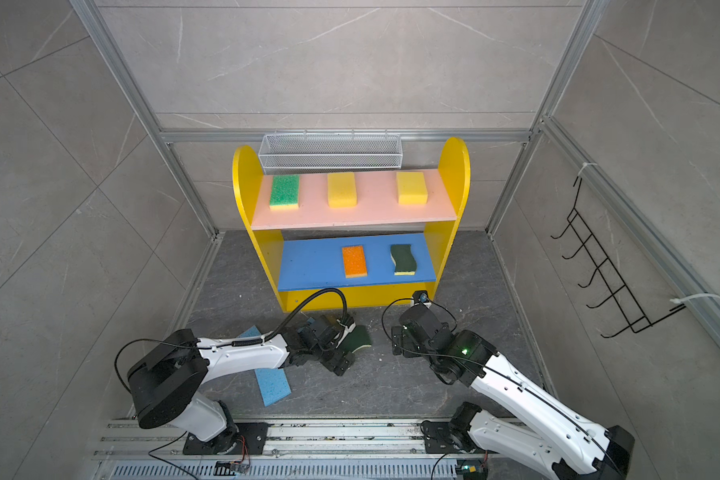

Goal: Arrange cleaning sponges on a shelf
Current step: Rotate the cleaning sponge at the center of the table.

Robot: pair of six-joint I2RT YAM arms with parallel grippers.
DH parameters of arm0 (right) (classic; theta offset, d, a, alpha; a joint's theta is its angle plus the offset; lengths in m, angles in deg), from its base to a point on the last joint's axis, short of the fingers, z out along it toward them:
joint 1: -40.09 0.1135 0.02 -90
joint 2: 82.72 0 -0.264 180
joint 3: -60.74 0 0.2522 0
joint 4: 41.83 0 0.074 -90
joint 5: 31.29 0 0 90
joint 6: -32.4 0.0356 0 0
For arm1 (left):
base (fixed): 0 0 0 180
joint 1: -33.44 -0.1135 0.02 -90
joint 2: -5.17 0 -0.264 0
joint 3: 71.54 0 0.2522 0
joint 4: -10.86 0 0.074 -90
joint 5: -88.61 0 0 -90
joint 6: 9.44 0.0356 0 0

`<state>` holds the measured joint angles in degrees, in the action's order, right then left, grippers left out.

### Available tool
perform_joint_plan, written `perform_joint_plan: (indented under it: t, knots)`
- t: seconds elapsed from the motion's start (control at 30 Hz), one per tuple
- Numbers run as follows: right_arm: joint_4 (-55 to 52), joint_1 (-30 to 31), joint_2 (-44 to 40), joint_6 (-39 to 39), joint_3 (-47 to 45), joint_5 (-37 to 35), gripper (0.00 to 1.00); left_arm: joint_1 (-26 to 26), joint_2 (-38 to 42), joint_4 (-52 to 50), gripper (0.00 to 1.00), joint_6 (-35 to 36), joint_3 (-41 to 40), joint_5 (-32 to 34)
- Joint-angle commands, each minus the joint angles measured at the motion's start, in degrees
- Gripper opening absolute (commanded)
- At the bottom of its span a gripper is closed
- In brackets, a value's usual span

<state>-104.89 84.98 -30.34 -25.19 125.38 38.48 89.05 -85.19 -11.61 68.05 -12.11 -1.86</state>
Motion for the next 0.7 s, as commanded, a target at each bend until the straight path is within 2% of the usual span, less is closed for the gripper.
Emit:
perform_joint_plan:
  t: [0.0, 0.23, 0.33, 0.53, 0.67]
  knots:
    - [-1.63, 0.29, -0.56, 0.48, -0.94, -1.63, 1.00, 1.75, 0.10, 0.68, 0.93, 0.56, 2.40, -2.57]
    - [-3.54, 0.25, -2.84, 0.74, -1.46, -3.50, 1.00, 3.30, 0.29, -1.88, 0.91, 0.65, 3.29, -2.63]
    - [-5.14, 0.24, -3.91, 0.75, -1.24, -4.85, 0.99, 3.27, 1.81, -3.20, 0.91, 0.70, 3.09, 0.22]
    - [-6.48, 0.26, -5.18, 1.71, -1.38, -6.32, 1.00, 2.09, 1.10, -5.66, 0.95, 3.16, 4.33, 4.57]
    - [-6.94, 0.29, -4.92, 1.87, -1.13, -6.47, 1.00, 1.05, 0.58, -3.86, 0.99, 5.06, 4.25, 4.45]
